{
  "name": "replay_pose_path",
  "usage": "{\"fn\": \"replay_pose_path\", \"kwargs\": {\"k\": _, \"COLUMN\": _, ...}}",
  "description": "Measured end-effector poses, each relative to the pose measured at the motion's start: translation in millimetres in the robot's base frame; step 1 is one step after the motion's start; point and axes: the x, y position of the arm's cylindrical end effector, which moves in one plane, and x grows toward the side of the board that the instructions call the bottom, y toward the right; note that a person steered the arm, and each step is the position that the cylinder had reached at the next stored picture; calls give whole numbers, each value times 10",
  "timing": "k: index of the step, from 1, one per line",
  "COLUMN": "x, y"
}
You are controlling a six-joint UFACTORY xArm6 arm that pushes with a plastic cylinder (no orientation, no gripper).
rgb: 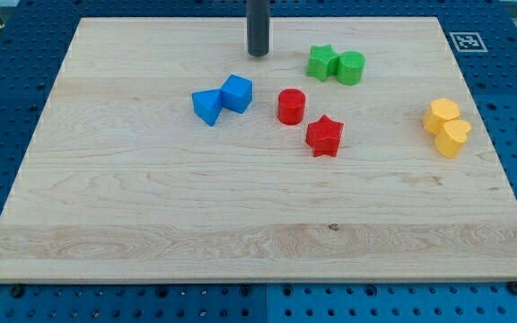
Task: Separate the green star from the green circle
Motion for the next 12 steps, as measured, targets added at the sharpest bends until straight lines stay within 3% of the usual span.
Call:
{"fn": "replay_pose_path", "kwargs": {"k": 3, "x": 81, "y": 531}}
{"fn": "replay_pose_path", "kwargs": {"k": 12, "x": 495, "y": 903}}
